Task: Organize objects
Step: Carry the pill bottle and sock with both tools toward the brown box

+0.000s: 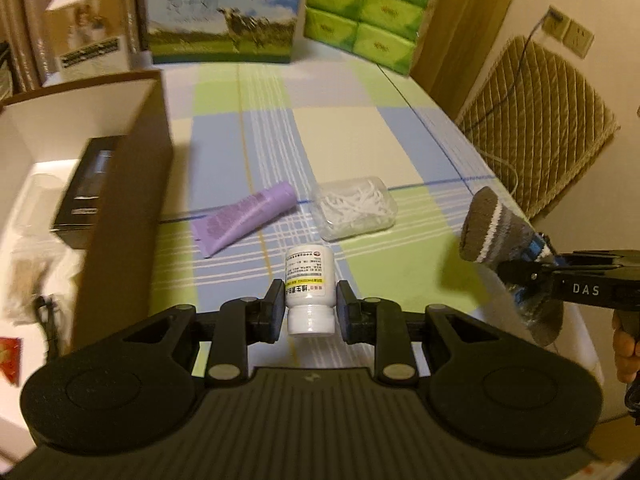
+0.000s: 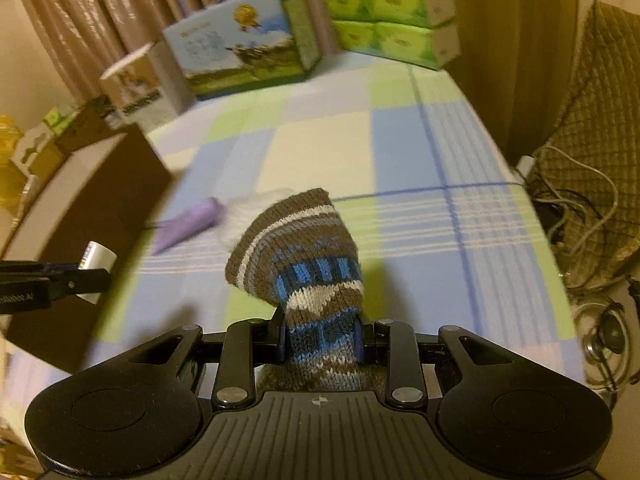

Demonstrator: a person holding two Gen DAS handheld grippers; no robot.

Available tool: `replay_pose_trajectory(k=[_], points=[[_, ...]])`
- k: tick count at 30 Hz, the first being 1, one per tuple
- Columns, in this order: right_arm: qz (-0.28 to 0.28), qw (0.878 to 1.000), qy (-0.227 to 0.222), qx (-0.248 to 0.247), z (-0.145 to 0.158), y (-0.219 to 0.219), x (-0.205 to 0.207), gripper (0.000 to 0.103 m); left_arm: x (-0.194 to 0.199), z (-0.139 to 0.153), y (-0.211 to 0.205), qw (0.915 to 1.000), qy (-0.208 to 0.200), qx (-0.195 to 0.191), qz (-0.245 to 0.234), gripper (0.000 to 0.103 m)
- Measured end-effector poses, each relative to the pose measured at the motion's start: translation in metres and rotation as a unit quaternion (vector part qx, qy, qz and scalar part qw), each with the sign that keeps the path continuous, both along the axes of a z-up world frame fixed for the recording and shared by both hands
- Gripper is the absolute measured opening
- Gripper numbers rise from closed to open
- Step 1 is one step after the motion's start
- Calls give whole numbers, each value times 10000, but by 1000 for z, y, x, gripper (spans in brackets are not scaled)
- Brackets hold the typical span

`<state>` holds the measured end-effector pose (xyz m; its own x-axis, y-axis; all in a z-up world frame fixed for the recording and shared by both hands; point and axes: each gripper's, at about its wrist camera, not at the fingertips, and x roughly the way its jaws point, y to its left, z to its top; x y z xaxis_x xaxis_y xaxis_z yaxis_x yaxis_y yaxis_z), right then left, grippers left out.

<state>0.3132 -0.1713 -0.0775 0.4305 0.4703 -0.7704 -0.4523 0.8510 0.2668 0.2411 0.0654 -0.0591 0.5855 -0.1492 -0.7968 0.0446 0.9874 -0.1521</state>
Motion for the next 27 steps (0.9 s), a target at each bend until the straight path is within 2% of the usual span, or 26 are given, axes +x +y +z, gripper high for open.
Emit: replay_pose_trajectory(k=[8,16,22,27], points=[[746,9934,243,840,36,66,-32,26,-46,35,49,9982,-306,42,509,22],[1510,9724,666,1649,58,161,-57,26,-84,59,113,9920,-460,199,1159,22],[1571,9685,834,1741,58,235,-64,26,-95,65,161,9863,-509,391,1520,22],[1305,9740,884,1629,47,280,-60,26,-90,62,197,9829,-442,532,1709,22]])
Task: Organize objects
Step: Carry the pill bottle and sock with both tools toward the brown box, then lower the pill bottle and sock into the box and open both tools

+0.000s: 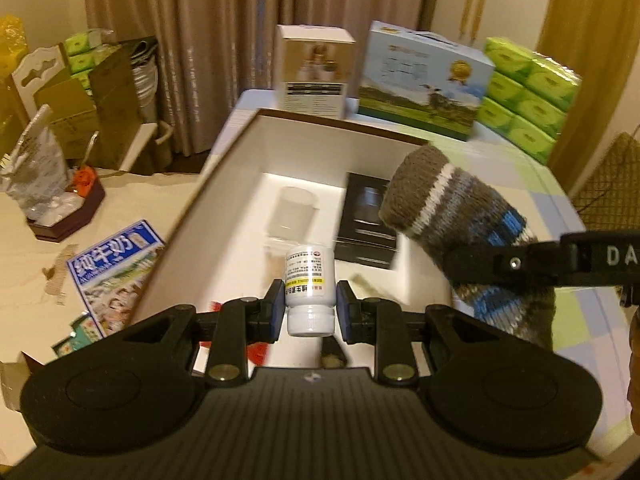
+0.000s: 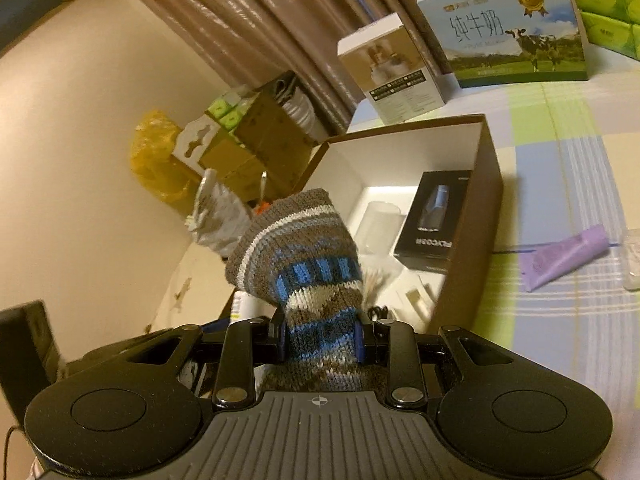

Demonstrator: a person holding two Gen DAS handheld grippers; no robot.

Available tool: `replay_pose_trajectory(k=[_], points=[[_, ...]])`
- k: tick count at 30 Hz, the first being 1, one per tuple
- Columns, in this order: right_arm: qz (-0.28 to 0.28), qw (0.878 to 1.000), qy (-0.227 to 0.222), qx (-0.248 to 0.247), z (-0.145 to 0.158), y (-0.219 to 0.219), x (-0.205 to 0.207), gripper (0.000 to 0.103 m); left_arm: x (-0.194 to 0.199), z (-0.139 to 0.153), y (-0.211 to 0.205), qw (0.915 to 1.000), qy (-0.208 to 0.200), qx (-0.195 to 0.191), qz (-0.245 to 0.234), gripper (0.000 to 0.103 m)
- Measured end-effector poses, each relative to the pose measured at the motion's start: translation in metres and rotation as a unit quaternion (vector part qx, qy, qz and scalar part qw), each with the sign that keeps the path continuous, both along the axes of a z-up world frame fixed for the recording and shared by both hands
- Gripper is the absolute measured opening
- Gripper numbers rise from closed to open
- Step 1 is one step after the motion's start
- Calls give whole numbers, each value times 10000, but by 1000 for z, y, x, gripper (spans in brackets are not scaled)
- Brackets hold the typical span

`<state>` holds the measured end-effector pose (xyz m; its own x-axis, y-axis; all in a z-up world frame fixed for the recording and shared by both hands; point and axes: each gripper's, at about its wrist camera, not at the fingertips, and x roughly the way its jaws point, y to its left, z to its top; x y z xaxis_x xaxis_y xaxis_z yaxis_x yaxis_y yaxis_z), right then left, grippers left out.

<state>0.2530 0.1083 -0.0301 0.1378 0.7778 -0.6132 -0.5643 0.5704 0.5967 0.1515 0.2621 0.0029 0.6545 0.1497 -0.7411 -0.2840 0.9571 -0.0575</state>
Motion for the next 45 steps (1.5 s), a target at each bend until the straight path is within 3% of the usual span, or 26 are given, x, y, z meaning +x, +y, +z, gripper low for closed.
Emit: replay_pose_trajectory(k=[10,20,22,24,25,39,40,42,45], points=[[-406,9968,159,-674,-38,57,21,26,38,-30,47,9994,328,-6,-141,22],[-603,9945,85,-855,-55,89,44,26,72,-51,73,9979,563,-24,-316,22],[-653,9951,-42,-741,-55,93,48,34,77,-52,76,9978,573,-39,-338,22],[-713,9952,-140,-655,-54,95,49,74,80,-53,78,9976,579,-59,-363,22],[-751,9951,-227,-601,-53,94,49,78,82,-54,79,9975,586,-66,-381,22],[-373,9916,-850,-899,-43,95,40,78,97,-65,83,9965,672,-60,-488,23],[-334,9913,-897,-900,-42,94,39,78,97,-65,82,9967,660,-29,-477,24],[-268,9905,-989,-913,-40,93,37,78,96,-63,82,9968,648,-44,-460,41],[-148,9897,-1090,-920,-36,90,33,78,92,-60,82,9971,617,-51,-437,48]])
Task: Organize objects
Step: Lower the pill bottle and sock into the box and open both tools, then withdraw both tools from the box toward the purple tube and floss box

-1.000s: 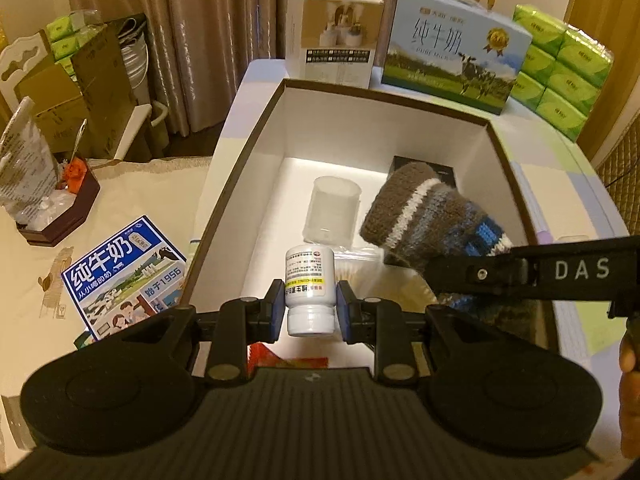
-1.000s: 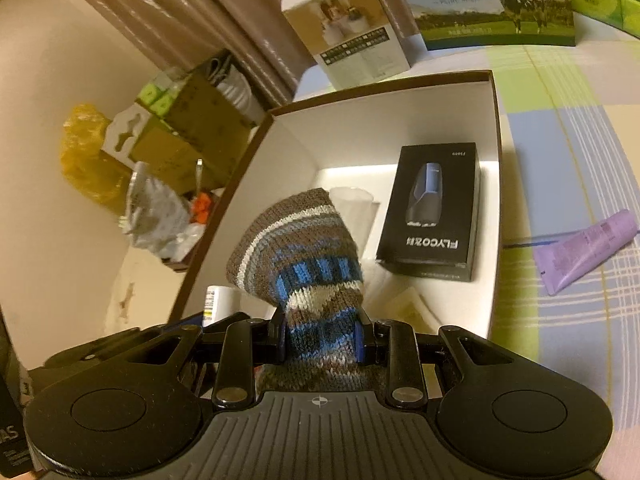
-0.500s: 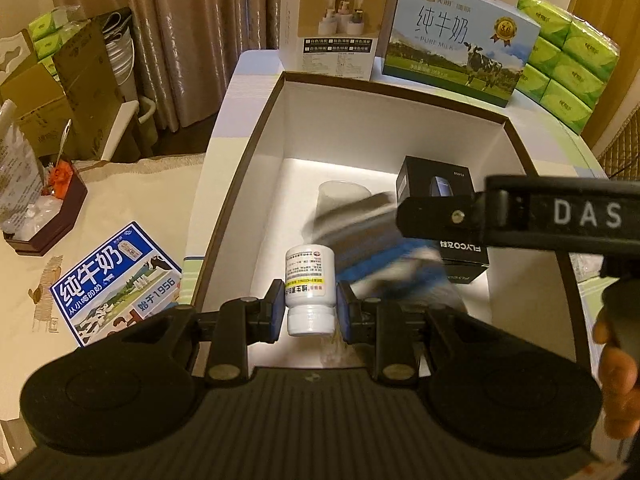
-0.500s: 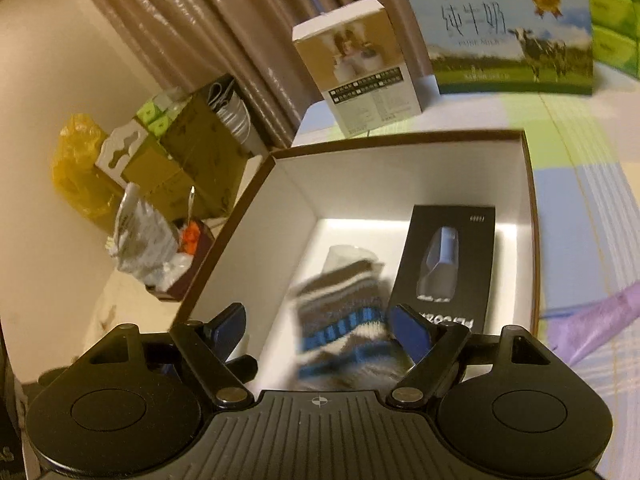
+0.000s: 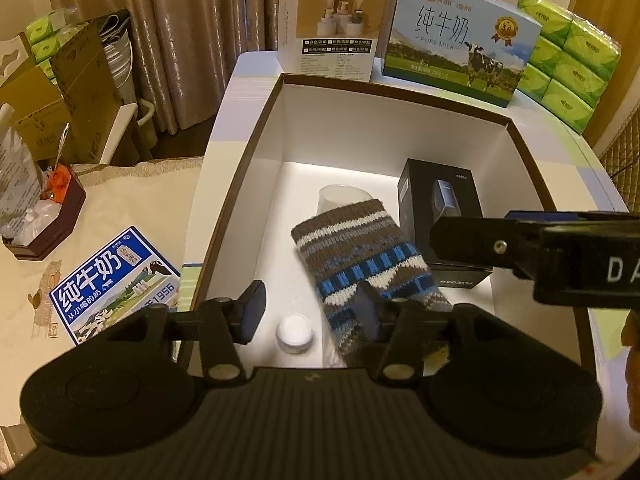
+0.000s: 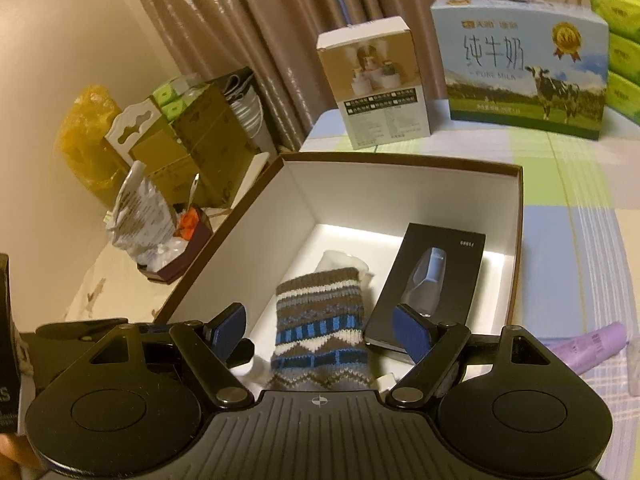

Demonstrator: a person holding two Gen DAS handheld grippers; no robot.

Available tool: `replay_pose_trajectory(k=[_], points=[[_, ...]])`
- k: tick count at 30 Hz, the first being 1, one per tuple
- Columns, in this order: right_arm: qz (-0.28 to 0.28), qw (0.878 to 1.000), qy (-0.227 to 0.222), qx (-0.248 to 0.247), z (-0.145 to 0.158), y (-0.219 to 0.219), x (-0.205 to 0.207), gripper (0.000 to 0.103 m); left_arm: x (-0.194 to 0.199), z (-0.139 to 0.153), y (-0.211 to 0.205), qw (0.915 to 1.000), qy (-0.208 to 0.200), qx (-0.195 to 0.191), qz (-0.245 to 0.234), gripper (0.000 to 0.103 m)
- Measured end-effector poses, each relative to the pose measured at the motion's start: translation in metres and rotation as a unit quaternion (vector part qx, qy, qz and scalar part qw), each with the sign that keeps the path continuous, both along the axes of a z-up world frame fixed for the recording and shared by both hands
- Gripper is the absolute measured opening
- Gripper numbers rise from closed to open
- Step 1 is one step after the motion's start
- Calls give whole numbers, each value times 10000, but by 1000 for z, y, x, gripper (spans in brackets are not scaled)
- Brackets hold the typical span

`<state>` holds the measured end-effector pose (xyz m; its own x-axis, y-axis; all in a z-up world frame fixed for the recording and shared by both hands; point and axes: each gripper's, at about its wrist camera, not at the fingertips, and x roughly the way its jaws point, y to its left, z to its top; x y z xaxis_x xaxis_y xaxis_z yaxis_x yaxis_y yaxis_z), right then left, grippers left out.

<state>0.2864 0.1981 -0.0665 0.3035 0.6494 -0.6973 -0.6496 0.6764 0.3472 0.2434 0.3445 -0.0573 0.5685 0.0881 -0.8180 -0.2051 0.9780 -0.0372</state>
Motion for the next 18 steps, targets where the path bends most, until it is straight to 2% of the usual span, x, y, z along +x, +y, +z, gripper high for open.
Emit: replay_pose_trajectory(k=[4,6,18], points=[[172,9997,-116,-85,3,-7,-7,79,-10,4,0,10000,31,-32,48,56],[236,9995,-172,-139,4,-11,-10,81,-15,6,1,9999,57,-68,98,67],[448,9982,-340,-222,14,-39,-39,88,-50,21,-5,9994,132,-192,246,71]])
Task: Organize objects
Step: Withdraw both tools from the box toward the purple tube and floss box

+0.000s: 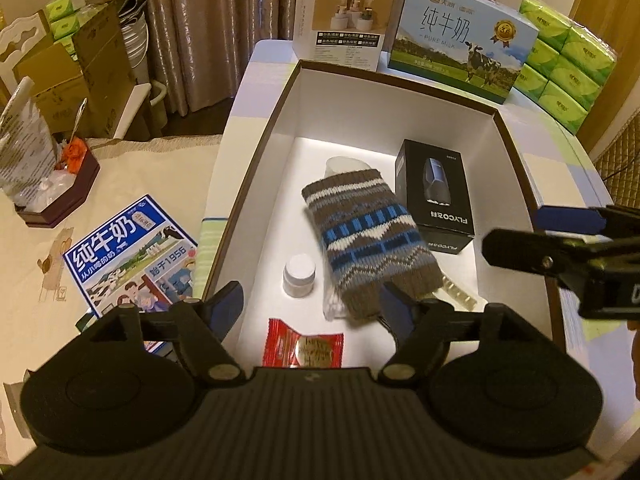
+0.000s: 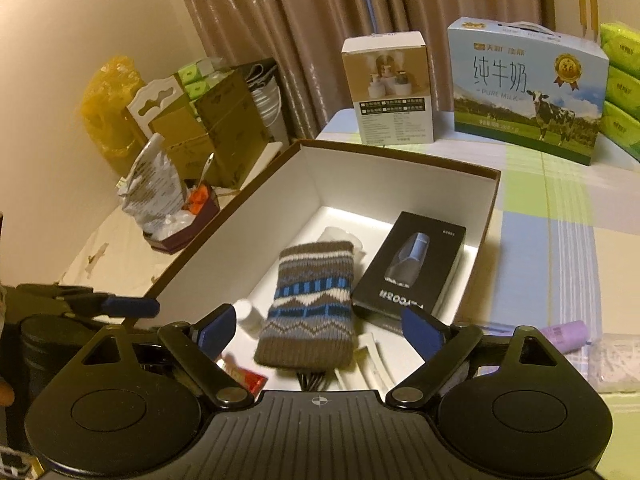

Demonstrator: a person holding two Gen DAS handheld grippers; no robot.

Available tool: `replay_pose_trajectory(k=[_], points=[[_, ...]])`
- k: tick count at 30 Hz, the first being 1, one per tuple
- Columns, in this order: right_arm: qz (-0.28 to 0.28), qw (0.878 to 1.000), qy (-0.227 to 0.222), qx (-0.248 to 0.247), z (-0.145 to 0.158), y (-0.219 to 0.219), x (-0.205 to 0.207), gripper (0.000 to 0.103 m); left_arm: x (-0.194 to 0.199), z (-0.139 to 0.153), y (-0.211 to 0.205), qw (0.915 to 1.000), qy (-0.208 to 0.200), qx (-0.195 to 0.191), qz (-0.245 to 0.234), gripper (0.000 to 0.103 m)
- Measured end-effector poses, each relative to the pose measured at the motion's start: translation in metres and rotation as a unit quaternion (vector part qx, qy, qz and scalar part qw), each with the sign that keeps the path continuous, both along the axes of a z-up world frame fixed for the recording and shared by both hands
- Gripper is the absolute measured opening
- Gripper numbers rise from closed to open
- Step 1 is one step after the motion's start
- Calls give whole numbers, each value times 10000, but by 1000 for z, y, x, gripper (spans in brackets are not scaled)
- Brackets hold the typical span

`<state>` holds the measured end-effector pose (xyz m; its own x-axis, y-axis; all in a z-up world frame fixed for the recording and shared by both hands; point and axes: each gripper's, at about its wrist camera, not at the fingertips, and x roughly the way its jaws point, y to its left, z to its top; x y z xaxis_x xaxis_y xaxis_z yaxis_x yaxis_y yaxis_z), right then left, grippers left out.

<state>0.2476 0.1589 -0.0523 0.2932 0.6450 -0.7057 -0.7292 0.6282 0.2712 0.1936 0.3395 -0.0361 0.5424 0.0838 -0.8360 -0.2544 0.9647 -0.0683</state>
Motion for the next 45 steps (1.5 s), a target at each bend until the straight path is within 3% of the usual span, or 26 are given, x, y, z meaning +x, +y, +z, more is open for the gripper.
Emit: replay_pose_trajectory(k=[24,45], points=[[-53,9999,99,47,11,-60,-43,89,-45,20,-42,9999,-90,-57,-19,73],[-249,9995,178,31,19,-144,-46,89,-61,34,-125,9993,-151,-103,-322,75]])
